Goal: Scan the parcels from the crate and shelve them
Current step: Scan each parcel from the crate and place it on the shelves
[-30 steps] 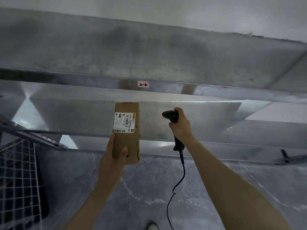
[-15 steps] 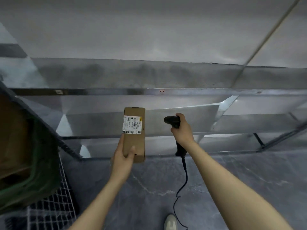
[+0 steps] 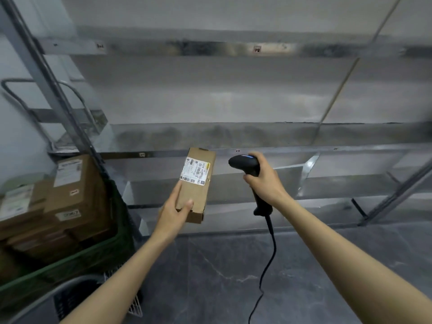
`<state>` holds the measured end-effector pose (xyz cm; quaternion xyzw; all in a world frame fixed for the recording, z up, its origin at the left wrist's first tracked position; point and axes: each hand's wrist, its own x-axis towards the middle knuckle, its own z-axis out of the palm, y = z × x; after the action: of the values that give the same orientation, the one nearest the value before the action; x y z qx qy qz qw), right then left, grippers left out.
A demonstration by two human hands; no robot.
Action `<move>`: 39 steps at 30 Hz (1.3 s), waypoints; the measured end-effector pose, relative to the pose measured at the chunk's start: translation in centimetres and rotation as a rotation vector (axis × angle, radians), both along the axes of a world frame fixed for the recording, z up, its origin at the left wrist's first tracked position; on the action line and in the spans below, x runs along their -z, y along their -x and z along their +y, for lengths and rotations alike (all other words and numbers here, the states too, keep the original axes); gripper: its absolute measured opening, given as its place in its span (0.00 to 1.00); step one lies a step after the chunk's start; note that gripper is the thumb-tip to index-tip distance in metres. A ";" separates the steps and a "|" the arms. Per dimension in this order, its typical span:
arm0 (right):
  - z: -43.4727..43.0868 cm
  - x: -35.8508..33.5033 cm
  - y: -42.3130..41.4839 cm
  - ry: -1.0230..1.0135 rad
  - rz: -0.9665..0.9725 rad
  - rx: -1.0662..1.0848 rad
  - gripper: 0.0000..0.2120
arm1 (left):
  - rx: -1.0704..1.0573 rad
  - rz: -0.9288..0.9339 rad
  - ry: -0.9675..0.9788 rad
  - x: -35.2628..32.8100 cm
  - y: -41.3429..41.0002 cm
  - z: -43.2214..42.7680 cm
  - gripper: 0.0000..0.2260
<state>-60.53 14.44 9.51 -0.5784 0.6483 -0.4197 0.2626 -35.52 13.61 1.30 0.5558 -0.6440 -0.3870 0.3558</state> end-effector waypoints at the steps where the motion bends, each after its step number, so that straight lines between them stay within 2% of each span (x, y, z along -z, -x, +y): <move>1: 0.3 -0.9 -0.1 0.015 0.006 -0.025 0.25 | -0.004 -0.014 0.009 -0.7 0.0 0.1 0.29; 8: 2.7 -6.3 0.9 0.094 0.109 -0.249 0.26 | -0.003 -0.029 0.109 -4.6 0.6 1.3 0.30; 17: 2.8 -9.7 1.6 0.049 0.300 -0.477 0.25 | 0.072 -0.109 0.155 -5.3 0.1 1.5 0.29; 26: 1.1 -9.9 0.4 0.011 0.398 -0.486 0.26 | 0.108 -0.154 0.191 -5.5 -1.3 -1.7 0.27; 39: -0.1 -9.4 0.3 -0.005 0.396 -0.453 0.24 | 0.146 -0.144 0.146 -4.2 -1.4 -3.0 0.29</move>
<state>-60.86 14.35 18.95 -0.7783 0.5424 -0.2276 0.2196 -34.16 10.64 5.48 0.5065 -0.7329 -0.3233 0.3190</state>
